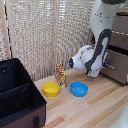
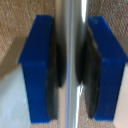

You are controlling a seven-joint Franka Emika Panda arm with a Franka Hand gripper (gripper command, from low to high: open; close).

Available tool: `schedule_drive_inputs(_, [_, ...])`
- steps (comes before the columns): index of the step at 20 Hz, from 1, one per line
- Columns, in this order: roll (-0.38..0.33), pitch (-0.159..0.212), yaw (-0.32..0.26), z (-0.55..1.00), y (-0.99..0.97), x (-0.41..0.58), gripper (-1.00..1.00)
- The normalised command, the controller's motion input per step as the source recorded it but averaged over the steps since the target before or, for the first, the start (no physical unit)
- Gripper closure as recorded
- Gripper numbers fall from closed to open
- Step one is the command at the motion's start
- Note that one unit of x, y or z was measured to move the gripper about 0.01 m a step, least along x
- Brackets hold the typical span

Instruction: Move your gripper towards the bottom drawer handle. Grasp the handle gently with your gripper. Apply gentle outward force to slide the bottom drawer open.

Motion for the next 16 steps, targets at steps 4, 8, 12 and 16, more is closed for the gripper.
schedule_drive_inputs(4, [0.0,-0.079,-0.133,-0.39,0.87,0.0,1.0])
schedule_drive_inputs(8, [0.0,-0.077,-0.107,-0.37,0.91,0.048,1.0])
schedule_drive_inputs(12, [0.004,-0.022,-0.108,-0.23,0.75,0.219,1.0])
schedule_drive_inputs(16, [0.009,0.023,-0.04,-0.03,0.27,0.296,1.0])
